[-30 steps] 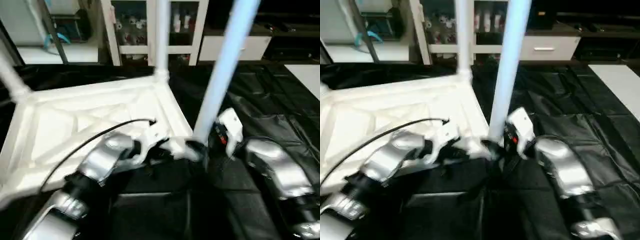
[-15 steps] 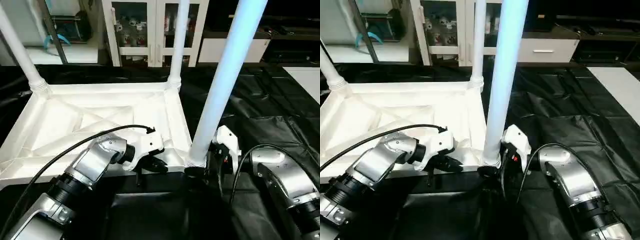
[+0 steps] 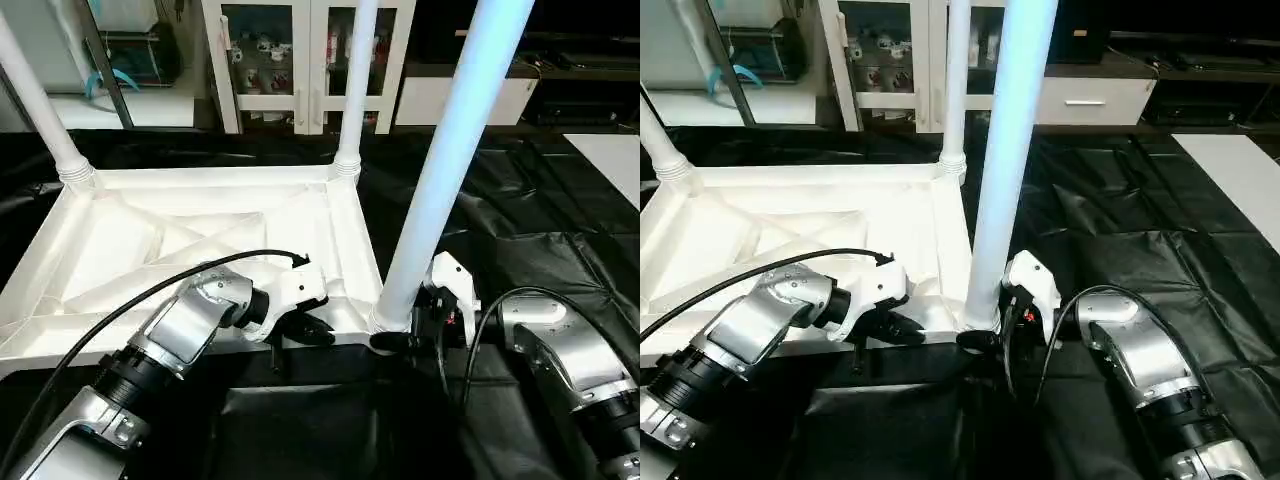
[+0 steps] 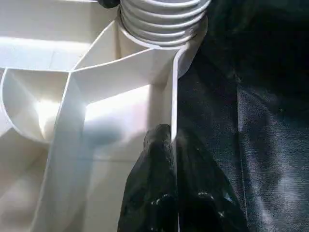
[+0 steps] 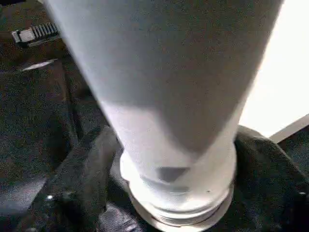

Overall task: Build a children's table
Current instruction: Rotate leg to tighten

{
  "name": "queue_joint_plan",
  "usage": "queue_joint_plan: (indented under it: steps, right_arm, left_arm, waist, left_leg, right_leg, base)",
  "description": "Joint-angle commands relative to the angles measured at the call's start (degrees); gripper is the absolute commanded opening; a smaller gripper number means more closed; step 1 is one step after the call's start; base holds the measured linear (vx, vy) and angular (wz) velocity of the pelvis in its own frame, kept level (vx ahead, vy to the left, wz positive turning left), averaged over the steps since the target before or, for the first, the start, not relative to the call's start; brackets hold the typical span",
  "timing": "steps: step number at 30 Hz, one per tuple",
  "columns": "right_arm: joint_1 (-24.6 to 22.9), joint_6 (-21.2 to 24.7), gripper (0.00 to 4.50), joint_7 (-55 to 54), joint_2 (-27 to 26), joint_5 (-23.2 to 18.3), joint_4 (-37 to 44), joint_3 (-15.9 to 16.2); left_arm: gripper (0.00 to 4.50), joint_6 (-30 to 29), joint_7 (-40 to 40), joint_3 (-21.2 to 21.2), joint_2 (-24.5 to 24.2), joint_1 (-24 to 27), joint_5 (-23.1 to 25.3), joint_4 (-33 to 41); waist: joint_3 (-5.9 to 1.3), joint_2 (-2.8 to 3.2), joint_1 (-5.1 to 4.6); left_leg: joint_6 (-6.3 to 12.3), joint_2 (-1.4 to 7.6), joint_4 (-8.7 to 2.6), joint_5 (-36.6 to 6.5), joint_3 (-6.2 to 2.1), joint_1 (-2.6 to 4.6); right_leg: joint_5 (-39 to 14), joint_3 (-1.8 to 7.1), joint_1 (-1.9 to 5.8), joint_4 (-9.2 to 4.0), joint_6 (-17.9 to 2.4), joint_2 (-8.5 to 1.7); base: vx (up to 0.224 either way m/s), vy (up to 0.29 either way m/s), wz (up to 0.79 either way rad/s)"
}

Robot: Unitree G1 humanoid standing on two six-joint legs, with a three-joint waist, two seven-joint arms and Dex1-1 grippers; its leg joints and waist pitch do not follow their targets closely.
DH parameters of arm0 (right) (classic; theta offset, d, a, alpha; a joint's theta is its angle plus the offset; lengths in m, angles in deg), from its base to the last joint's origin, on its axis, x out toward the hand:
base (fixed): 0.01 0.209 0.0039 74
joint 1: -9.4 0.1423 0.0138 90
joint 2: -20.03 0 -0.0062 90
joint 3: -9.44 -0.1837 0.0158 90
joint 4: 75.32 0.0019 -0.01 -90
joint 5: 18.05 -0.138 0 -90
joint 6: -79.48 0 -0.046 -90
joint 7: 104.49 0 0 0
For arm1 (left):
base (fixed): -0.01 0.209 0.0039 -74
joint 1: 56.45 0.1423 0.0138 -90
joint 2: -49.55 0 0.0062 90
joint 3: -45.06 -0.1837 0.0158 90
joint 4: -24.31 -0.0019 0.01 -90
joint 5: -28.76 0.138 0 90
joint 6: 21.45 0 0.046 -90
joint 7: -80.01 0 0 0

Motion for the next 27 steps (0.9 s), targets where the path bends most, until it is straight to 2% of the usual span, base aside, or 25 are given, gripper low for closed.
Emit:
queue_joint_plan:
  steps: [1,5,8,13,15,18,20,21,23,24,25,26,27]
  right_arm:
    - [0.54,-0.39,3.38,0.26,-0.39,0.39,-0.43,0.05]
    - [0.05,-0.43,2.95,0.64,-0.47,0.59,-0.24,0.54]
    - [0.0,-0.08,2.82,1.07,-0.31,0.64,0.13,0.71]
    - [-0.3,-0.03,2.77,1.29,-0.29,0.76,0.17,1.09]
    - [-0.65,-0.24,2.75,0.55,-0.59,1.16,-0.03,1.27]
    - [-0.92,-0.84,2.74,-2.84,-2.06,2.13,-1.3,0.69]
    - [-0.05,-2.32,2.74,-10.96,-5.83,3.91,-5.93,-1.42]
    - [-0.05,-2.32,2.74,-10.96,-5.83,3.91,-5.93,-1.42]
    - [0.89,-2.17,2.73,-19.91,-11.09,3.78,-9.85,-4.31]
    - [0.89,-2.17,2.73,-19.91,-11.09,3.78,-9.85,-4.31]
    - [1.05,-2.11,2.73,-22.05,-12.53,3.63,-10.57,-5.04]
    - [1.62,-1.96,2.73,-27.01,-15.51,3.64,-12.1,-6.48]
    - [1.78,-1.9,2.73,-28.17,-16.17,3.67,-12.47,-6.81]
  left_arm:
    - [0.0,-1.24,-1.18,-3.16,-0.41,1.3,1.38,-1.26]
    - [0.0,-1.12,-1.4,-3.32,-0.4,1.44,1.32,-1.36]
    - [0.0,-0.9,-1.63,-3.33,-0.59,1.32,1.37,-1.61]
    - [0.0,-0.87,-1.45,-3.17,-0.55,1.34,1.35,-1.91]
    - [0.0,-1.14,-1.21,-3.12,-0.33,1.46,1.28,-2.0]
    - [0.0,-1.39,0.03,-2.72,0.67,1.26,1.28,-2.69]
    - [0.0,-1.73,4.27,-0.43,3.63,0.34,0.92,-5.24]
    - [0.0,-1.73,4.27,-0.43,3.63,0.34,0.92,-5.24]
    - [0.0,-2.07,10.04,2.33,7.69,-1.24,0.52,-9.55]
    - [0.0,-2.07,10.04,2.33,7.69,-1.24,0.52,-9.55]
    - [0.0,-2.12,11.66,2.96,8.8,-1.72,0.53,-10.77]
    - [0.0,-2.18,15.38,4.22,11.07,-2.7,0.7,-13.09]
    - [0.0,-2.23,16.15,4.46,11.56,-2.91,0.74,-13.56]
  waist:
    - [-3.54,-0.14,0.26]
    - [-3.48,-0.1,0.23]
    - [-3.49,-0.1,0.2]
    - [-3.55,-0.02,0.2]
    - [-3.55,0.27,0.17]
    - [-3.36,0.18,0.07]
    - [-3.13,0.23,-0.27]
    - [-3.02,0.2,-0.37]
    - [-2.78,0.1,-0.77]
    - [-2.58,0.05,-0.99]
    - [-2.57,0.1,-1.01]
    - [-2.48,0.33,-1.22]
    - [-2.54,0.45,-1.19]
  left_leg:
    - [2.77,3.33,-3.85,-10.04,-1.25,0.86]
    - [2.55,3.32,-3.87,-10.64,-1.22,0.87]
    - [2.46,3.33,-3.92,-10.85,-1.25,0.92]
    - [2.44,3.3,-3.87,-10.56,-1.25,0.9]
    - [2.31,3.32,-3.87,-10.79,-1.28,0.93]
    - [2.03,3.26,-4.01,-11.88,-1.24,0.92]
    - [0.63,3.19,-4.31,-15.1,-1.34,1.04]
    - [0.14,3.12,-4.39,-16.24,-1.35,1.15]
    - [-1.26,2.96,-4.7,-19.71,-1.78,1.18]
    - [-1.85,2.93,-4.85,-21.61,-2.0,1.34]
    - [-2.0,2.95,-4.94,-22.58,-2.11,1.4]
    - [-2.39,2.86,-4.93,-24.35,-2.17,1.75]
    - [-2.67,2.92,-4.96,-25.12,-2.36,1.95]
  right_leg:
    - [-5.1,2.17,2.26,-3.59,-14.94,-4.19]
    - [-5.39,2.2,2.31,-3.68,-14.97,-4.18]
    - [-5.67,2.18,2.32,-3.66,-14.9,-4.15]
    - [-5.0,2.19,2.38,-3.6,-14.98,-4.15]
    - [-4.95,2.19,2.34,-3.6,-15.08,-4.14]
    - [-6.09,2.21,2.28,-3.8,-14.99,-4.13]
    - [-11.46,2.19,2.1,-4.36,-14.24,-4.31]
    - [-13.62,2.19,2.05,-4.64,-13.87,-4.37]
    - [-22.23,2.05,2.0,-5.35,-11.08,-4.58]
    - [-25.91,1.85,1.77,-5.77,-9.66,-4.56]
    - [-27.56,1.88,1.71,-5.96,-8.87,-4.64]
    - [-29.89,1.86,1.24,-6.35,-7.81,-4.58]
    - [-30.63,1.82,1.19,-6.49,-7.41,-4.67]
  base:
    - [0.0,0.0,0.0]
    - [0.0,0.0,0.0]
    - [0.0,0.0,0.0]
    - [0.0,0.0,0.0]
    - [0.0,0.0,0.0]
    - [0.0,0.0,0.0]
    - [0.0,0.0,0.0]
    - [0.0,0.0,0.0]
    - [0.0,0.0,0.0]
    - [-0.051,0.007,-0.09]
    - [0.0,0.0,0.0]
    - [0.0,0.0,0.0]
    - [0.0,0.0,0.0]
